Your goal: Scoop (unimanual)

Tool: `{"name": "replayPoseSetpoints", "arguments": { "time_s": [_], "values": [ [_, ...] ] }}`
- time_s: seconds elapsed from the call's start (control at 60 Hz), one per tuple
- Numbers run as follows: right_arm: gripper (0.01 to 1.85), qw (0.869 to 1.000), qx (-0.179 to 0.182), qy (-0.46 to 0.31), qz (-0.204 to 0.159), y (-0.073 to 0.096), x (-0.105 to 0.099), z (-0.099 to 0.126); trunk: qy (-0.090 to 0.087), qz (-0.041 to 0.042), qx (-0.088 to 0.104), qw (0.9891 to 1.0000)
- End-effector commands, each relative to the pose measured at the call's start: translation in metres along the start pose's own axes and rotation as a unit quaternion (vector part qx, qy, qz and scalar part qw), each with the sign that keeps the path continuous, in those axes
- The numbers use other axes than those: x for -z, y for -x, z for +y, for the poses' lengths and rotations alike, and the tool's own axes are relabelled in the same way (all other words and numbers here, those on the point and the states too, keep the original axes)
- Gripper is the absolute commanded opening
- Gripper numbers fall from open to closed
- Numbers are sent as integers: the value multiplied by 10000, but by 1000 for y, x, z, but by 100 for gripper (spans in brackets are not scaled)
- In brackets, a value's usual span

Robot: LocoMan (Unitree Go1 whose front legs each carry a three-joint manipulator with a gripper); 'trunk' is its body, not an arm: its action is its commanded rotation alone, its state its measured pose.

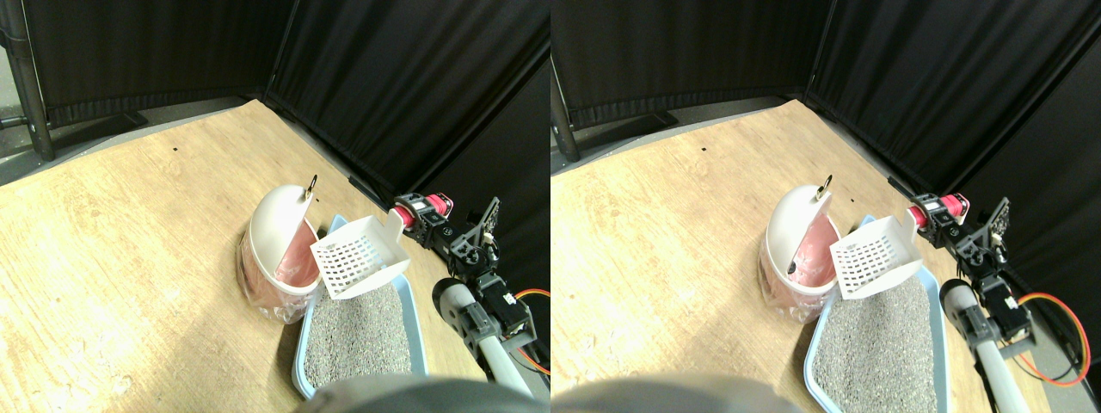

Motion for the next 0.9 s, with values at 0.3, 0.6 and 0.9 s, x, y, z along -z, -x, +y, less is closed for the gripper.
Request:
{"name": "replayPoseSetpoints", "arguments": {
  "time_s": [0.3,0.6,0.9],
  "values": [
    [6,9919,287,-916,-832,13,10,-18,-23,-215,-115,9997],
    [6,9784,1044,-1444,-1047,39,37,-48,-363,-121,342,9987],
    [6,9587,1900,-1829,-1067,74,70,-66,-708,13,833,9940]
  ]
}}
